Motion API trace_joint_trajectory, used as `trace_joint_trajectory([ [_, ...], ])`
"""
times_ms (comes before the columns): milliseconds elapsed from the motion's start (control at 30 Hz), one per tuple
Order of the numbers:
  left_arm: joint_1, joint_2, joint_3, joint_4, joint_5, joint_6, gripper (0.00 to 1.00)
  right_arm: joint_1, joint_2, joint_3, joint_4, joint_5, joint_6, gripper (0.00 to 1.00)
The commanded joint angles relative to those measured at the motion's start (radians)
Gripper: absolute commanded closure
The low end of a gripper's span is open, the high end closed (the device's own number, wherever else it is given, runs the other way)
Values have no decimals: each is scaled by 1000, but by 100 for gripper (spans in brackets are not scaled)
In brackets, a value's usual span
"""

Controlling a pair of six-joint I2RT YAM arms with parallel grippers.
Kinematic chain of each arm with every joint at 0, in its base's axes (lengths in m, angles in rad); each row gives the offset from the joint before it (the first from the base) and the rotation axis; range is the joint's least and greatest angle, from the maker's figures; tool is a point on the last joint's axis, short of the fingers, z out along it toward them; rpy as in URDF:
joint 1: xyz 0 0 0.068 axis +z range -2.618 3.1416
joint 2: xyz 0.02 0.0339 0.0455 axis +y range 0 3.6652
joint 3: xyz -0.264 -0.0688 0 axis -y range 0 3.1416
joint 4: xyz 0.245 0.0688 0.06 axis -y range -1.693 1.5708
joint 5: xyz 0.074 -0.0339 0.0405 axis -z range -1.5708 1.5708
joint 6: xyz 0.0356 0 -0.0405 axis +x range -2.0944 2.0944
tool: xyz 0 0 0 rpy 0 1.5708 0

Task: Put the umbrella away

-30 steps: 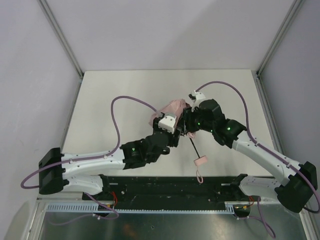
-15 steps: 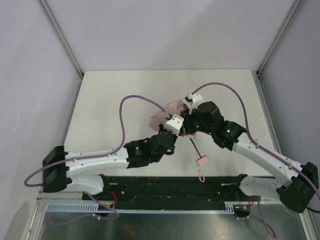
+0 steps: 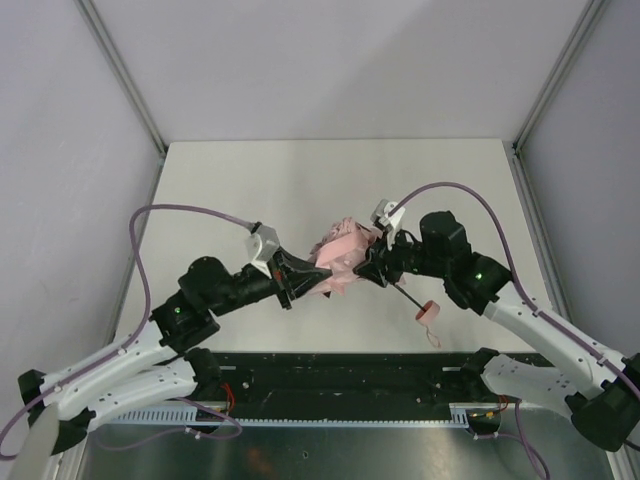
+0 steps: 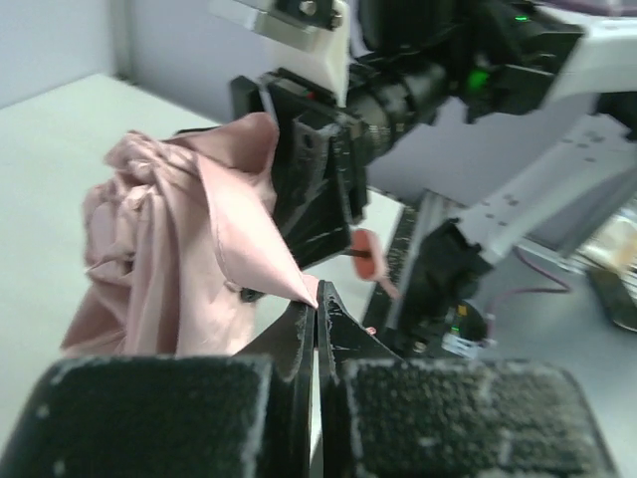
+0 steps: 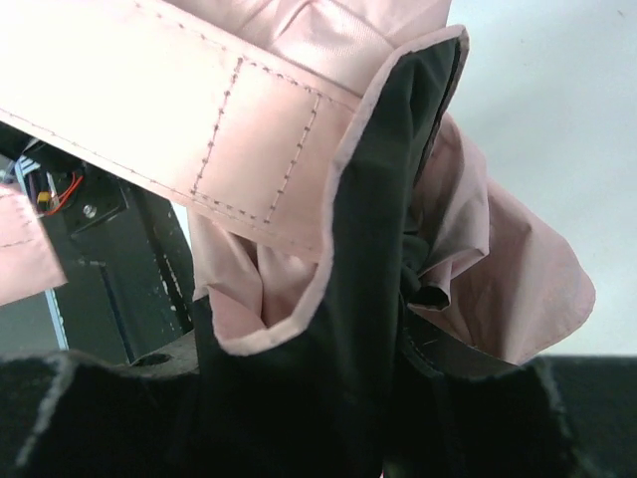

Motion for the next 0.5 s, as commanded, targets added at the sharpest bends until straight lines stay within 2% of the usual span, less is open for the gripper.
trace_joint_trajectory([
  [0,54,5,-14,92,421,-137,100,5,-55,-1,101,-24,-65,100],
  [133,72,39,26,134,530,-191,100,50,-48,-2,85,39,-98,100],
  [333,128,70,151,154,583,-266,100,141,-17,-2,26,176,-155,100],
  [467,182,121,247,154,627,-330,100,182,-6,-2,22,189,-163,100],
])
